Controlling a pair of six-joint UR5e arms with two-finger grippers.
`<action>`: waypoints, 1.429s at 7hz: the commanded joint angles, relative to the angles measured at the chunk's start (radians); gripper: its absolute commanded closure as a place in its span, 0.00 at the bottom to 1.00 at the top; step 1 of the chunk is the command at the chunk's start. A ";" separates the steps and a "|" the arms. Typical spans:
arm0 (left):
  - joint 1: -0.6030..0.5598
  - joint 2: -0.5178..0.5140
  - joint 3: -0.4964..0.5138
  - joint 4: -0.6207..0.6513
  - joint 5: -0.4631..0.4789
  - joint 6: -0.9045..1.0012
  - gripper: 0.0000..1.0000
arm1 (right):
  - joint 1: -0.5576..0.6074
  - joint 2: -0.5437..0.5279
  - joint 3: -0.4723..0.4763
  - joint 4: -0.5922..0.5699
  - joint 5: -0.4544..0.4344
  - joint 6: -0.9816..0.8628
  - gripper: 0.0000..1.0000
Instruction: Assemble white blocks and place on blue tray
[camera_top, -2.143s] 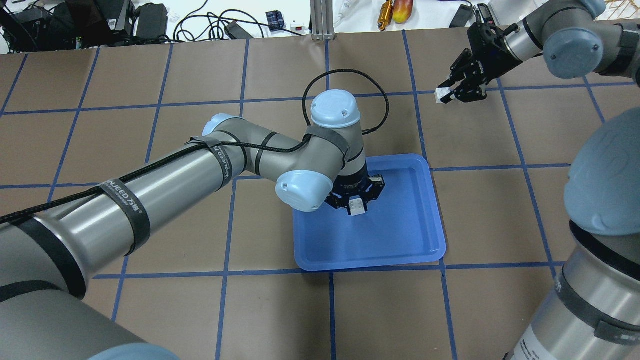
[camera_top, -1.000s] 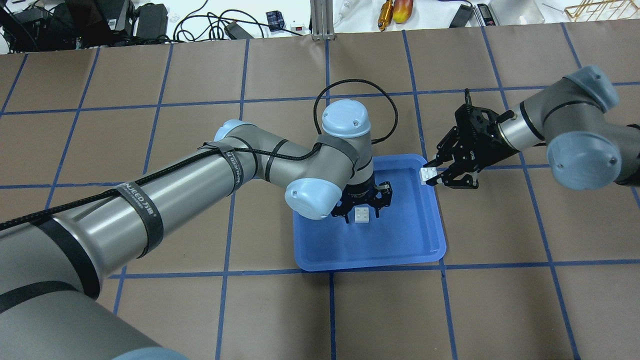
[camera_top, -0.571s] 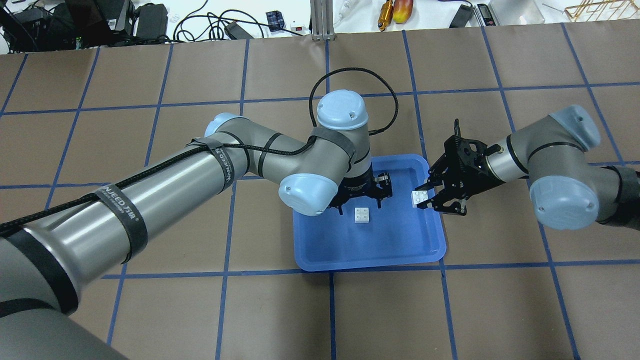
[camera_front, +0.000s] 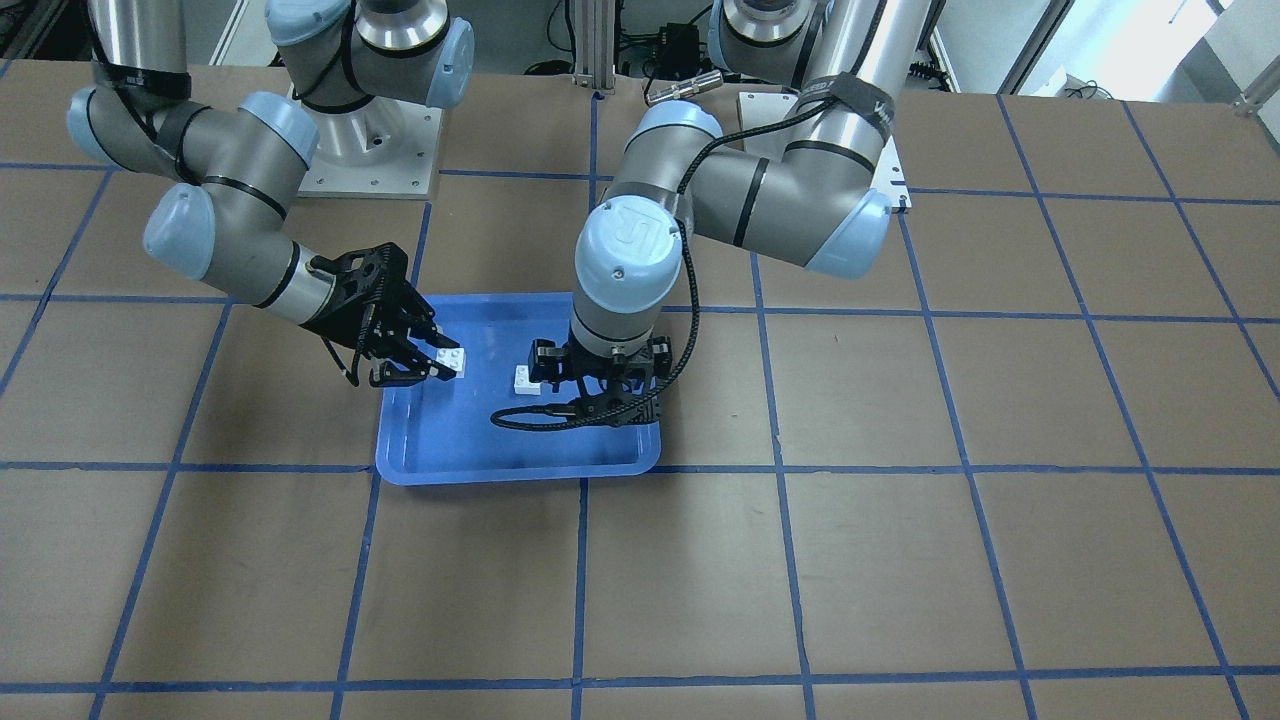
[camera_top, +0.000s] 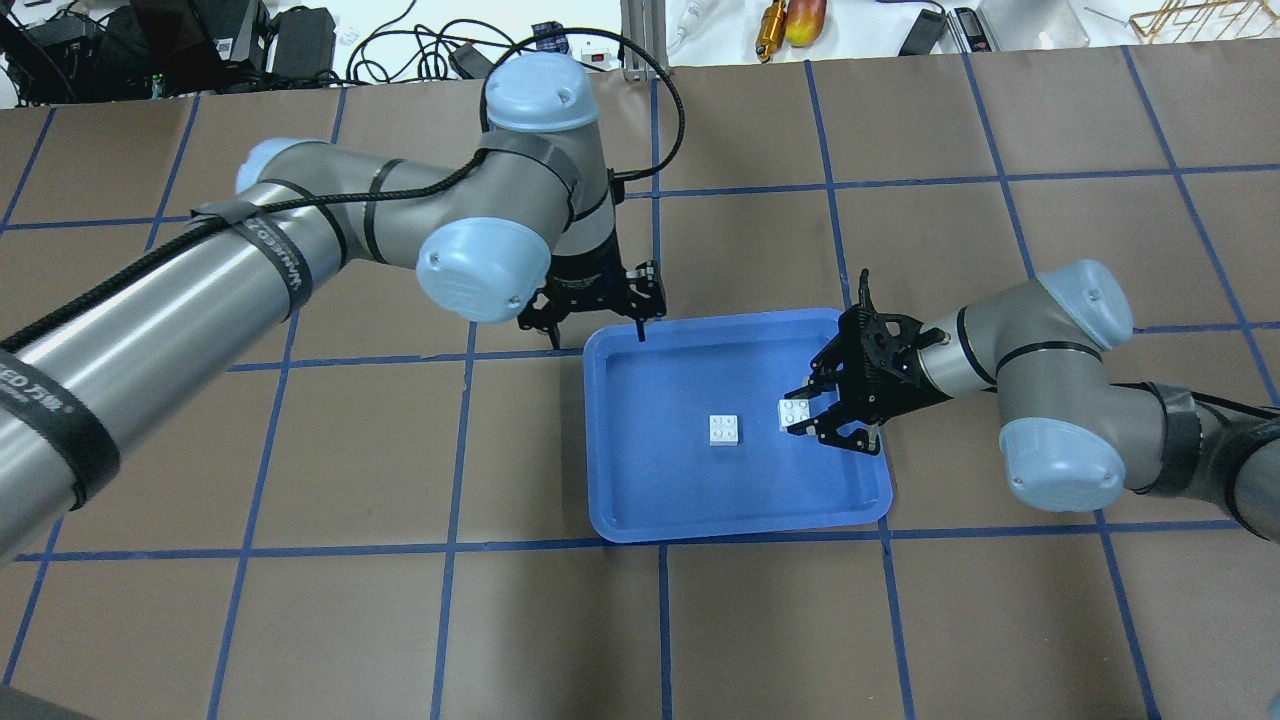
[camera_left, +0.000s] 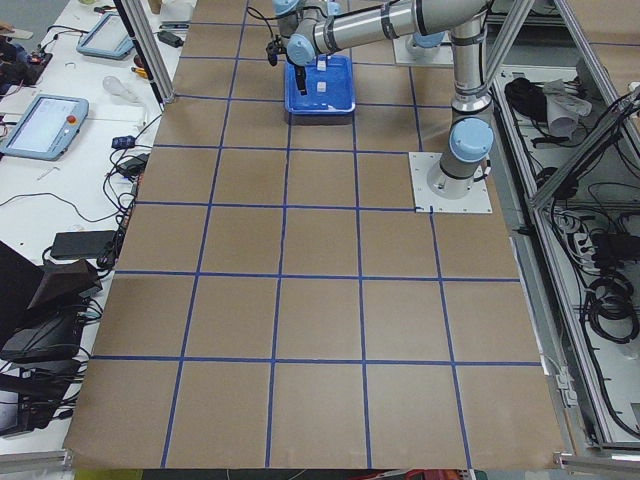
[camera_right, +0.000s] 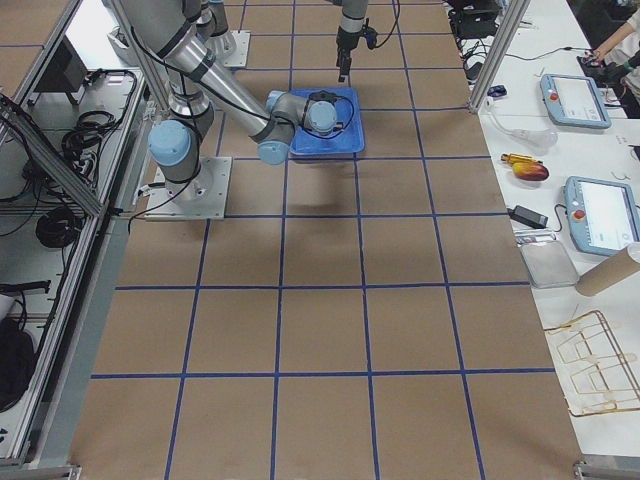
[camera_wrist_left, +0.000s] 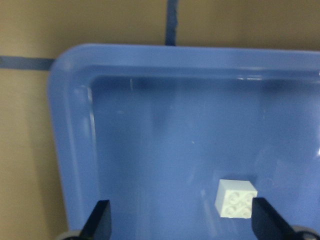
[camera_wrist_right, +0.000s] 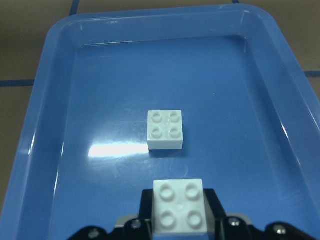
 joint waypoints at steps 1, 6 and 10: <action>0.139 0.047 0.059 -0.107 0.089 0.224 0.00 | 0.061 0.038 0.008 -0.107 0.007 0.104 1.00; 0.264 0.117 0.085 -0.162 0.111 0.300 0.00 | 0.092 0.040 0.009 -0.121 0.002 0.149 1.00; 0.272 0.153 0.086 -0.164 0.104 0.300 0.00 | 0.093 0.042 0.009 -0.119 -0.004 0.149 1.00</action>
